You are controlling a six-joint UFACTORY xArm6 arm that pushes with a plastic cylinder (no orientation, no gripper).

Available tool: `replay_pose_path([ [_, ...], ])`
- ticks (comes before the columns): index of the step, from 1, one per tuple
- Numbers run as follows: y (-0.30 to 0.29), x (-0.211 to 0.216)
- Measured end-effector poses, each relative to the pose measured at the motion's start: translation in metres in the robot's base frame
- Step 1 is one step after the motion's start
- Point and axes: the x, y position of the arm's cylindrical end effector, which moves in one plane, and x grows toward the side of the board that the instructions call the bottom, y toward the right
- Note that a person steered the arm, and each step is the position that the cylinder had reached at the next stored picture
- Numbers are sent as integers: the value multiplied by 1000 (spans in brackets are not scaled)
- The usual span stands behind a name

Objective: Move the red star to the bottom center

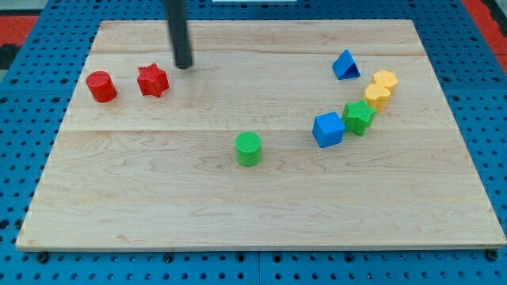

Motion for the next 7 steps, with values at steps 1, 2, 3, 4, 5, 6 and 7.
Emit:
replay_pose_path([
  [1, -6, -4],
  [2, -6, -4],
  [3, 1, -4],
  [4, 9, -4],
  [5, 15, -4],
  [6, 28, -11],
  [7, 72, -40],
])
